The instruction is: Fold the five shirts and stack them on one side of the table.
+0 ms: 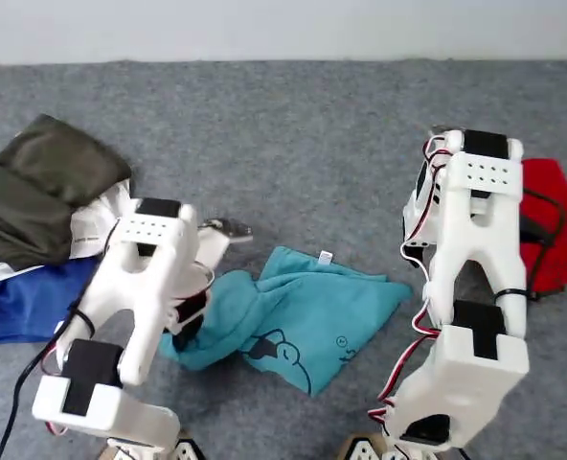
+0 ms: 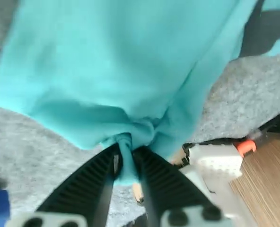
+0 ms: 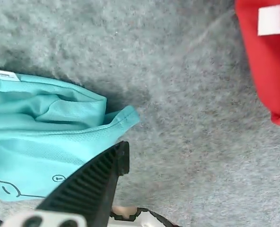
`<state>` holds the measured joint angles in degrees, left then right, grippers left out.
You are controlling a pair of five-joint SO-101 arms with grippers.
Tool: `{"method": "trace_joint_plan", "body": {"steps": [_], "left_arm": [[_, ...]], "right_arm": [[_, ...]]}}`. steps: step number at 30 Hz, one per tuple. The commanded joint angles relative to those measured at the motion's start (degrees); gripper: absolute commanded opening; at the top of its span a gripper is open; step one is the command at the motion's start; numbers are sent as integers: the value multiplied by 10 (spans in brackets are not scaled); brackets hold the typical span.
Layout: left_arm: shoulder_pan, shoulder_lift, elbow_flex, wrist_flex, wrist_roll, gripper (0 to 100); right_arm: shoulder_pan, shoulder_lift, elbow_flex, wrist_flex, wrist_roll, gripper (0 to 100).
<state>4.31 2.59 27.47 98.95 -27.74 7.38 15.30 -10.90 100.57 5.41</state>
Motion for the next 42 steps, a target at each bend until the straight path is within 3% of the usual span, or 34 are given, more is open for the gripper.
{"method": "trace_joint_plan", "body": {"steps": [1, 5, 9, 13, 21, 28, 42], "left_arm": [[-6, -44, -26, 16, 9, 129], [8, -96, -23, 15, 8, 209], [16, -159, -71, 4, 13, 213], [-13, -187, -97, -51, 69, 214], [-101, -69, -16, -150, 79, 213], [-105, 22, -25, -173, 82, 202], [-141, 47, -17, -249, 78, 202]], "right_arm": [[-4, -29, -2, 22, 12, 726], [-6, -29, -2, 22, 12, 726], [-6, -29, -2, 21, 13, 726], [-3, -29, -1, 21, 14, 726], [-4, -29, 36, -7, 14, 726], [-6, -29, 65, -33, 14, 726], [-7, -29, 65, -32, 14, 726]]}}
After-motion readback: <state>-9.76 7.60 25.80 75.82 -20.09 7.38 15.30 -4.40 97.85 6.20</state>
